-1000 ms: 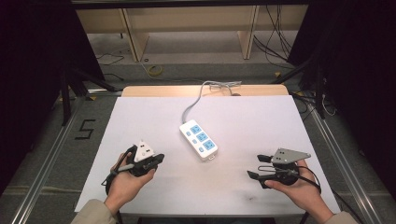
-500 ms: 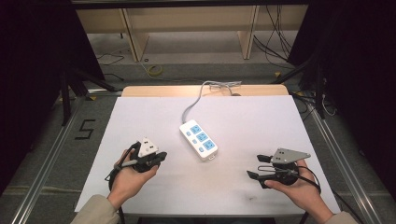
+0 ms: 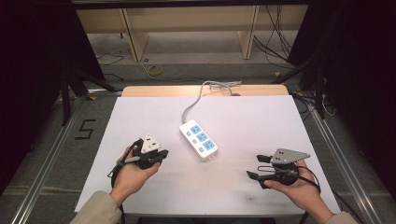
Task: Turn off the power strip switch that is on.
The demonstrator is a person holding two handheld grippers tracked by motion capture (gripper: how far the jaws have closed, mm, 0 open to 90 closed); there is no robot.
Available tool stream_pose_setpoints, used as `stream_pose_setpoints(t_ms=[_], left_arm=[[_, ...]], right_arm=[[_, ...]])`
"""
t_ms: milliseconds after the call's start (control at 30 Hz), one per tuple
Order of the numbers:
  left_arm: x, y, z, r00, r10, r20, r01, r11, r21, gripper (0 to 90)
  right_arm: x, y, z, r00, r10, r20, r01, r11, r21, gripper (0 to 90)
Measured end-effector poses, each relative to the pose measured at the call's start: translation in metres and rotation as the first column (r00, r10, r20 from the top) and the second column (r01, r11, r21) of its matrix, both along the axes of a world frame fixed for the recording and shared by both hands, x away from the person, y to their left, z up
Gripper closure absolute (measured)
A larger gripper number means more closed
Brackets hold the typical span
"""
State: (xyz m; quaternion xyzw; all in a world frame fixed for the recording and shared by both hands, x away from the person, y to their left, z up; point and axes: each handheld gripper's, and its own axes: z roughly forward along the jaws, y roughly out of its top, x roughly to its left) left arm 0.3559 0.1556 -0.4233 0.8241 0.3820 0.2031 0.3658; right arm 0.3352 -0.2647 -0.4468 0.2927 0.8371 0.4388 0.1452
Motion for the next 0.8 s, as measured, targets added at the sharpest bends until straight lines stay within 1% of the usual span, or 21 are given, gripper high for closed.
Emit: stream_pose_setpoints(t_ms=[433, 500, 533, 633, 800], left_arm=[[0.007, -0.005, 0.001, 0.9999, -0.007, -0.008, 0.007, 0.9999, 0.01, 89.9], [0.008, -0.006, 0.0, 1.0, -0.003, -0.008, 0.003, 1.0, 0.005, 89.9], [0.01, -0.006, 0.001, 0.9998, -0.005, -0.017, 0.006, 0.9999, 0.01, 89.9], [0.011, -0.007, 0.002, 0.9997, -0.005, -0.024, 0.005, 1.0, 0.008, 89.9], [0.016, -0.012, 0.004, 0.9997, -0.008, -0.023, 0.008, 0.9998, 0.015, 89.9]], right_arm=[[0.0, 0.0, 0.0, 1.0, -0.001, -0.001, 0.001, 1.0, 0.0, 29.1], [0.0, 0.0, 0.0, 1.0, 0.0, -0.002, 0.0, 1.0, 0.001, 29.1], [0.0, 0.0, 0.0, 1.0, -0.002, -0.003, 0.002, 1.0, 0.001, 29.1], [0.0, 0.0, 0.0, 1.0, -0.001, -0.004, 0.001, 1.0, 0.0, 29.1], [0.0, 0.0, 0.0, 1.0, 0.001, -0.002, -0.001, 1.0, 0.001, 29.1]])
